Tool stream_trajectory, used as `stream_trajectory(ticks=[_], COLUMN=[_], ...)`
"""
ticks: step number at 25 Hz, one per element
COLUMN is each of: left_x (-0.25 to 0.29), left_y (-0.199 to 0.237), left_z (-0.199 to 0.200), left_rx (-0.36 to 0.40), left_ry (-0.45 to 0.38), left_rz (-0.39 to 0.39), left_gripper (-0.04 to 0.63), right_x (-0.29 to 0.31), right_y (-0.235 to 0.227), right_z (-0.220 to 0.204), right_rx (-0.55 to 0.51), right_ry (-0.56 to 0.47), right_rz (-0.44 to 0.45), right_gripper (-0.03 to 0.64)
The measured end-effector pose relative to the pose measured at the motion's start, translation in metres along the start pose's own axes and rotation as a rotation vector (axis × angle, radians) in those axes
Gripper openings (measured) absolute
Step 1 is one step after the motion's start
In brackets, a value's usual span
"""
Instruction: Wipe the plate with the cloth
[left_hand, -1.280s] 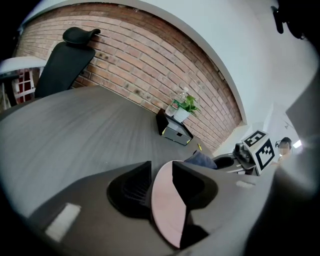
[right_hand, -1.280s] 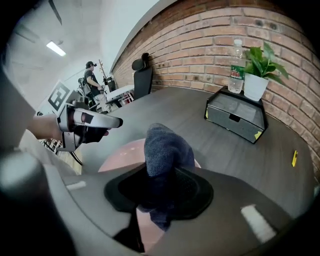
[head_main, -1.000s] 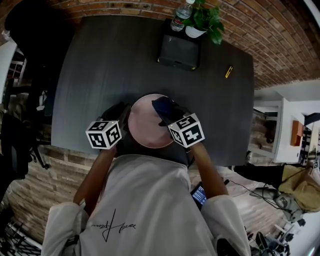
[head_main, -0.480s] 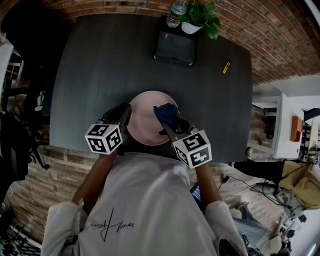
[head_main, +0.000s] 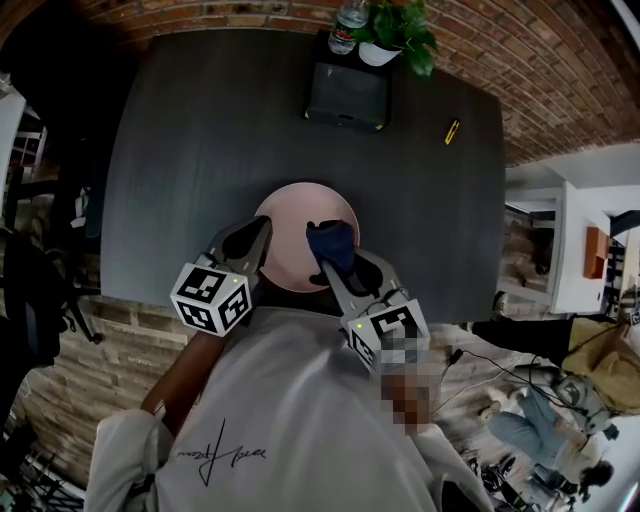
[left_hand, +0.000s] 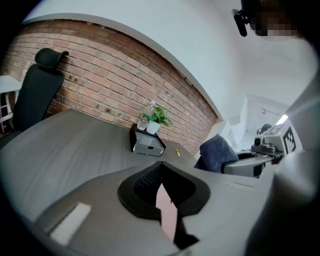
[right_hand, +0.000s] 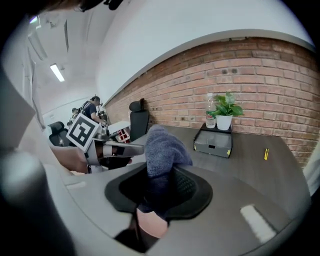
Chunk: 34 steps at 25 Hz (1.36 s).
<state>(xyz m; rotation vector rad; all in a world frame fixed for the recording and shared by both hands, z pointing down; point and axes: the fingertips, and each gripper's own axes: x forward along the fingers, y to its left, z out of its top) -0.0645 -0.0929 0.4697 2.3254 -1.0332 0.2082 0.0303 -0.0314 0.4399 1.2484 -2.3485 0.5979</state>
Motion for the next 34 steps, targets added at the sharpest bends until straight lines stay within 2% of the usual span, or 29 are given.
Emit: stream_trajectory(ticks=[3, 5, 9, 13, 20, 28, 30, 34], left_x=[-0.008, -0.012, -0.017, -0.018, -0.016, -0.018, -0.019, -0.022], left_y=[-0.011, -0.020, -0.041, -0.056, -0.059, -0.067, -0.068, -0.071], left_z=[0.020, 0.031, 0.041, 0.044, 0.047, 0.056, 0.059, 0.072], left_rx=[0.007, 0.016, 0.043, 0.119, 0.097, 0.155, 0.191, 0.320], left_ry=[-0.048, -0.070, -0.087, -0.093, -0.099, -0.106, -0.109, -0.114], left_rz=[-0.009, -0.020, -0.054, -0.069, -0.072, -0.085, -0.074, -0.044], left_gripper=[0.012, 0.011, 0.011, 0.011, 0.012, 0.012, 0.012, 0.012], right_x=[-0.012, -0.019, -0.027, -0.036, -0.051, -0.065, -0.065, -0.062], right_y=[0.001, 0.001, 0.002, 0.005, 0.002, -0.004, -0.004, -0.003], right_z=[0.015, 0.020, 0.027, 0.035, 0.043, 0.047, 0.047, 0.050], right_rx=[0.023, 0.030, 0.016, 0.008, 0.017, 0.041, 0.040, 0.036], right_ry=[-0.094, -0.118, -0.131, -0.143, -0.166, -0.185, -0.186, -0.196], right_rz=[-0.038, -0.051, -0.058, -0.053, -0.057, -0.065, -0.058, -0.039], right_gripper=[0.104, 0.101, 0.095, 0.094, 0.094, 0.094, 0.094, 0.094])
